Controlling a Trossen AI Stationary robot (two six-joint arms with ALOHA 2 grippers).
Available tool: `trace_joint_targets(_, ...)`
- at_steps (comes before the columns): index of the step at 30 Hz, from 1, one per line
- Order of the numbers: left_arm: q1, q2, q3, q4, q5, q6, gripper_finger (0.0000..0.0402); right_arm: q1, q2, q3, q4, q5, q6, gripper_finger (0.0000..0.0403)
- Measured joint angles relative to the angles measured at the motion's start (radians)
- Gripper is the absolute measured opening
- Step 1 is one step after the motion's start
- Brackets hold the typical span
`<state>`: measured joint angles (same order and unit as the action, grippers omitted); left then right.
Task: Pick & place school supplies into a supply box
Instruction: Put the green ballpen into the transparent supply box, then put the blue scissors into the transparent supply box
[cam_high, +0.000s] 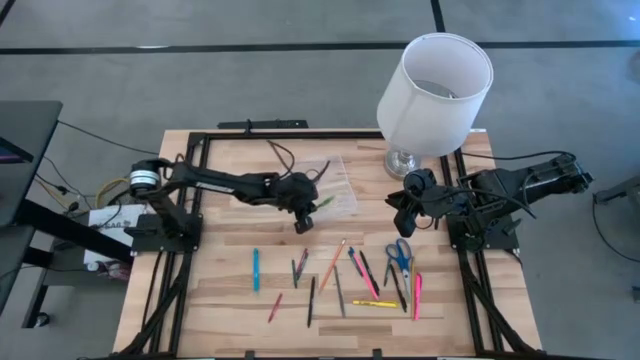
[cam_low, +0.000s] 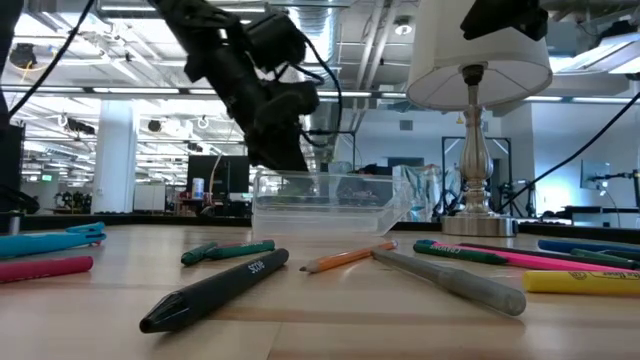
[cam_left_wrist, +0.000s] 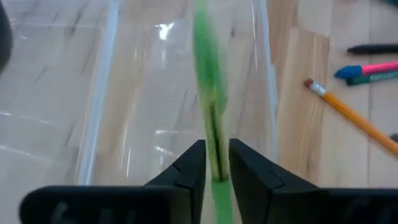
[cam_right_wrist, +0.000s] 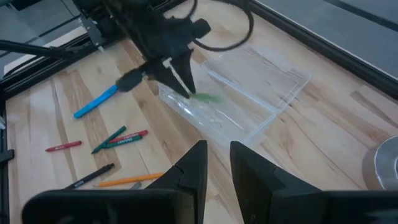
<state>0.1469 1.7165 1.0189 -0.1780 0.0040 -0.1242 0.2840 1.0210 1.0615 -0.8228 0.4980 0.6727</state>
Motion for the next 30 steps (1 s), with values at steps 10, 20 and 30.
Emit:
trace_joint_targets(10, 0.005, 0.02, 0.101, -0.084, -0.011, 0.059, 0.0126, 0.012, 0.0, 0.0, -0.011, -0.002, 0.012, 0.0063)
trace_joint_targets(20, -0.011, -0.007, 0.233, -0.213, -0.011, 0.102, 0.0128, 0.05, 0.0, -0.092, -0.129, -0.159, 0.311, 0.0063)
trace_joint_targets(30, -0.119, -0.168, 0.251, -0.431, -0.102, 0.058, 0.0128, 0.273, 0.055, -0.23, -0.137, -0.22, 0.767, 0.0063)
